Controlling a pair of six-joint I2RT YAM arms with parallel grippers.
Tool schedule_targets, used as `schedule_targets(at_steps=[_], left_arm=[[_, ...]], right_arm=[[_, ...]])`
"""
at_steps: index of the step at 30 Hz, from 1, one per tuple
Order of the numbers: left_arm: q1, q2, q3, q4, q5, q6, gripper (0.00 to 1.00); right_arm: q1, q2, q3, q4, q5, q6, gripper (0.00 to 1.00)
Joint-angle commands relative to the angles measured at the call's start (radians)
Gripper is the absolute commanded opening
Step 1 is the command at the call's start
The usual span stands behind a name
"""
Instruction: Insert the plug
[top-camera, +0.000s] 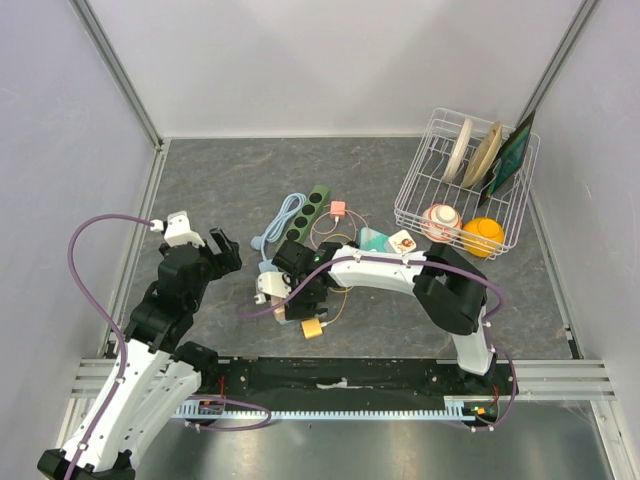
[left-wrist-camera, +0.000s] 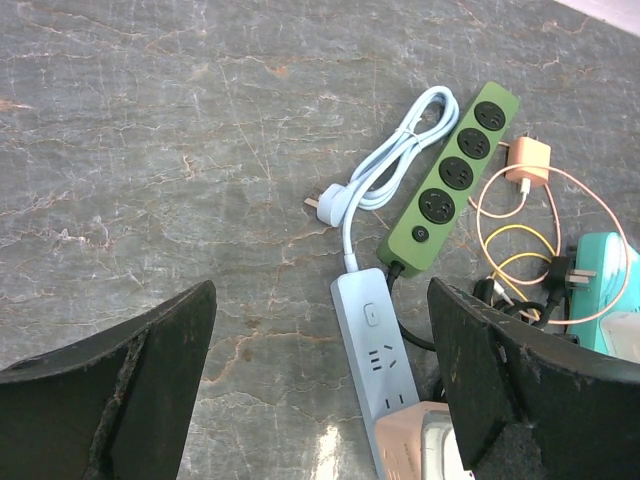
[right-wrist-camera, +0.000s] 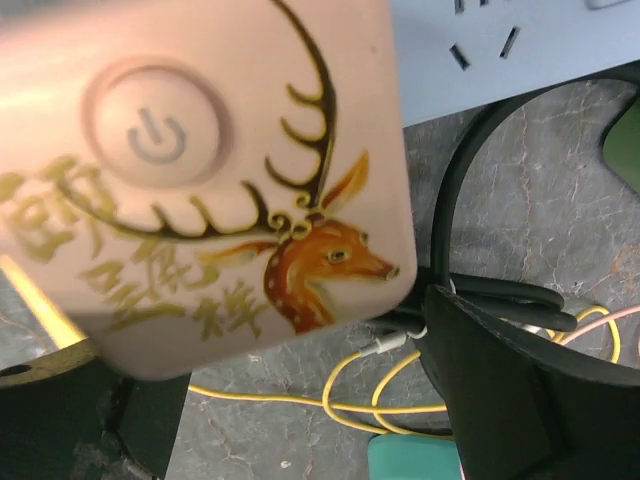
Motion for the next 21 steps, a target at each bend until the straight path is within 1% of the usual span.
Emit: schedule_targets(at_steps=[1,5,6,8,9,10,11,12,13,15,16,18,19,21], left_arm=[[0.007,-0.012,-0.011,0.044,-0.024,-0.012,0.93],[0.007,-0.012,-0.017,0.038,0.0,-0.016,0.93],[0.007,-0.008,-0.014,0.027,0.012,-0.024,0.93],[0.007,0.007,0.004,-0.008,0.09,-0.049,0.94],[0.009,0.016,0.012,-0.049,0.126,-0.084,0.94],[0.007,0.043,0.027,-0.068,0.211,-0.099,0.94],[0.007,0.06,0.037,-0.085,0.256,-0.11,0.94],[0.007,0.085,0.047,-0.135,0.302,-0.133,0.94],[0.007,0.132,0.07,-0.157,0.387,-0.142,0.94],[0.001,0.18,0.092,-0.207,0.454,-0.162,0.94],[-0.013,0.198,0.112,-0.253,0.491,-0.17,0.94],[-0.037,0.234,0.121,-0.277,0.517,-0.199,0.93],[-0.071,0.238,0.121,-0.292,0.513,-0.217,0.91],[-0.105,0.235,0.11,-0.301,0.497,-0.266,0.88]], right_arm=[[0.0,0.012,-0.031,-0.129,0.04,-0.022,0.98],[-0.001,-0.028,-0.013,-0.118,-0.003,-0.02,0.98],[-0.004,-0.058,-0.017,-0.112,-0.007,-0.014,0.98],[-0.015,-0.101,-0.03,-0.077,-0.023,0.007,0.98],[-0.038,-0.15,-0.04,-0.067,-0.055,0.033,0.98],[-0.05,-0.176,-0.048,-0.042,-0.07,0.053,0.98],[-0.061,-0.204,-0.057,-0.025,-0.086,0.07,0.98],[-0.079,-0.26,-0.083,-0.005,-0.099,0.117,0.98],[-0.086,-0.29,-0.1,0.044,-0.109,0.139,0.98],[-0.112,-0.369,-0.155,0.095,-0.135,0.193,0.98],[-0.121,-0.391,-0.172,0.144,-0.148,0.261,0.98],[-0.159,-0.454,-0.229,0.208,-0.155,0.363,0.98],[-0.171,-0.472,-0.249,0.273,-0.156,0.491,0.98],[-0.199,-0.512,-0.301,0.331,-0.17,0.597,0.98]])
